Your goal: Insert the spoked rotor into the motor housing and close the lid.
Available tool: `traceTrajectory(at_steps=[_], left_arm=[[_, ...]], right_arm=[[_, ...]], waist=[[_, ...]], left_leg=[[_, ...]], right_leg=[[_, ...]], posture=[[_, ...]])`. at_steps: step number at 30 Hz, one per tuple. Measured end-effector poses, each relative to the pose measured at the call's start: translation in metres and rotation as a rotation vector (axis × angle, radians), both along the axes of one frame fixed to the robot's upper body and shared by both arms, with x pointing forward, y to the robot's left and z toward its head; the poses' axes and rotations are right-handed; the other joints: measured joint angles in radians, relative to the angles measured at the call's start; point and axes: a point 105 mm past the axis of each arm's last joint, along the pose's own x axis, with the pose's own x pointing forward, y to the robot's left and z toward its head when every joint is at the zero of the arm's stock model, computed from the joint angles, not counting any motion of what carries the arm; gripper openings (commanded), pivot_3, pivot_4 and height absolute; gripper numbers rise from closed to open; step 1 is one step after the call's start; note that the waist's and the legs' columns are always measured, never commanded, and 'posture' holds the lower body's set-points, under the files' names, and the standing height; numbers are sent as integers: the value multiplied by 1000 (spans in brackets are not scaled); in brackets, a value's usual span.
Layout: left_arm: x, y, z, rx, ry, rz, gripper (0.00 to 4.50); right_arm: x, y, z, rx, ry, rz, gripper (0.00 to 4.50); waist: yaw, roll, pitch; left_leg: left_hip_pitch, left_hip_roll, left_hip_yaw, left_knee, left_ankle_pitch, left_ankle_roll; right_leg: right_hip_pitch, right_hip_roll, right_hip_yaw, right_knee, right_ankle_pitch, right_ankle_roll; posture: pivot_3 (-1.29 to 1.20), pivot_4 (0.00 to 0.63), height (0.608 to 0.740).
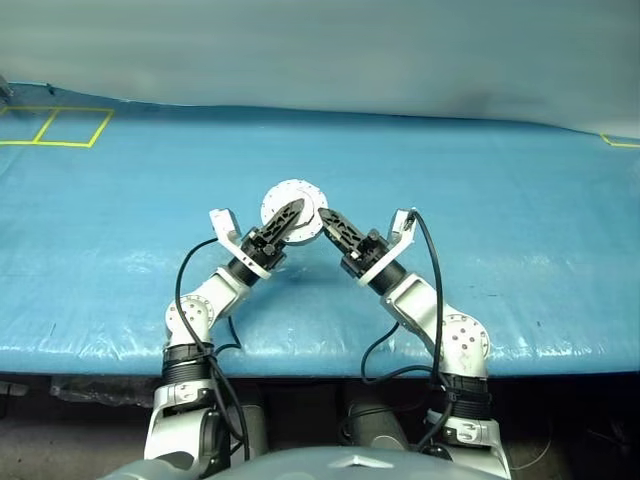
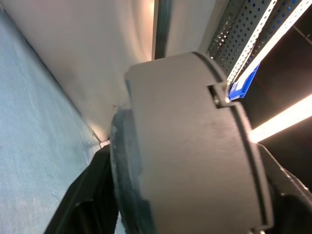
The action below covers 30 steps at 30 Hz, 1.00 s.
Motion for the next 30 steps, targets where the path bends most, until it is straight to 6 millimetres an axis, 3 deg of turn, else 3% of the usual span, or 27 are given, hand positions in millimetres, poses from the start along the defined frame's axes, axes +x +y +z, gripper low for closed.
traceTrajectory(at_steps=[12,18,20,23,26,30], left_arm=[[1,0,-2,-6,26,10,2570],[3,2,-6,3,42,40,2570],[5,5,-9,17,56,69,2570],[11,18,-13,35,75,144,2570],[19,41,-21,71,100,262,2570],[32,74,-22,88,125,452,2570]], right_arm=[[1,-1,-2,-18,0,-9,1136],[1,1,-1,-47,-52,-17,3081],[3,2,-2,-90,-64,-41,3081],[7,-2,-2,-125,-90,-87,3081],[11,-10,5,-147,-138,-141,3081],[13,-20,0,-259,-180,-170,3081]], waist=[[0,0,0],[-1,0,0],[-1,0,0],[-1,0,0],[-1,0,0],[6,0,0]], left_leg=[[0,0,0,0,0,0],[0,0,0,0,0,0],[0,0,0,0,0,0],[0,0,0,0,0,0],[0,0,0,0,0,0],[-1,0,0,0,0,0]], right_leg=[[0,0,0,0,0,0],[0,0,0,0,0,0],[0,0,0,0,0,0],[0,0,0,0,0,0],[0,0,0,0,0,0],[0,0,0,-1,0,0]], posture=[[0,150,740],[0,150,740],[0,150,740],[0,150,740],[0,150,740],[0,150,740]])
